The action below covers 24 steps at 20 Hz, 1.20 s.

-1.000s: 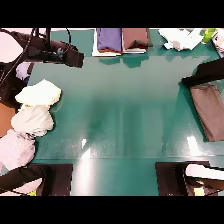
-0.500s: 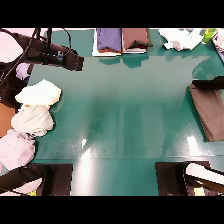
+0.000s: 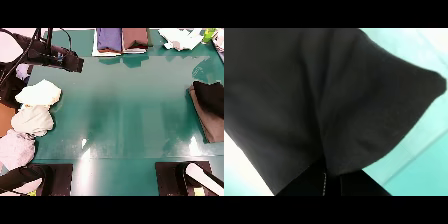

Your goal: Fold the shirts.

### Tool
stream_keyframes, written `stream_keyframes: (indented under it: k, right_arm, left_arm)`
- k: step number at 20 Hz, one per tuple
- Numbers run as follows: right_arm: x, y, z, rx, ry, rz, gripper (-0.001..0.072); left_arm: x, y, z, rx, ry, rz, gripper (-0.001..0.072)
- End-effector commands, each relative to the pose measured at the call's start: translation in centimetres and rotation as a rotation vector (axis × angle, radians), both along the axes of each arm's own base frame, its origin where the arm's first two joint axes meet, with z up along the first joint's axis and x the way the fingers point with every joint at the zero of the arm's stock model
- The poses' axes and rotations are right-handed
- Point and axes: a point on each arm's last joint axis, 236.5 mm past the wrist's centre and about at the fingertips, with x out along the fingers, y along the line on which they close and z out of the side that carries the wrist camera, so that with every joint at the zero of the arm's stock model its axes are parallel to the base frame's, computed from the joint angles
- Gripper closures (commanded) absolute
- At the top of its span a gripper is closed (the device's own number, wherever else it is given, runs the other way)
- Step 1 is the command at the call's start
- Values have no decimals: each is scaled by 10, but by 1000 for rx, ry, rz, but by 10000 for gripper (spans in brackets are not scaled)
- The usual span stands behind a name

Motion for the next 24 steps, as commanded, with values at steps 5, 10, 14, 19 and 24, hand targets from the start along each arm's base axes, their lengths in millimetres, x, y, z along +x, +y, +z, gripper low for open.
stream_keyframes:
  k: [5,10,14,19,24]
  right_arm:
    - [-14,-8,-33,-44,61,21,184]
    - [50,16,34,-19,-201,86,183]
    - [119,133,50,176,-361,362,184]
    - [141,271,25,230,-355,738,285]
    - [136,342,23,247,-379,945,562]
  left_arm:
    - [-3,1,-4,16,15,-8,677]
    - [-4,1,-5,17,18,-8,676]
    - [2,3,-1,17,-8,1,677]
    - [2,2,0,14,-8,0,676]
    - [2,2,0,14,-9,1,677]
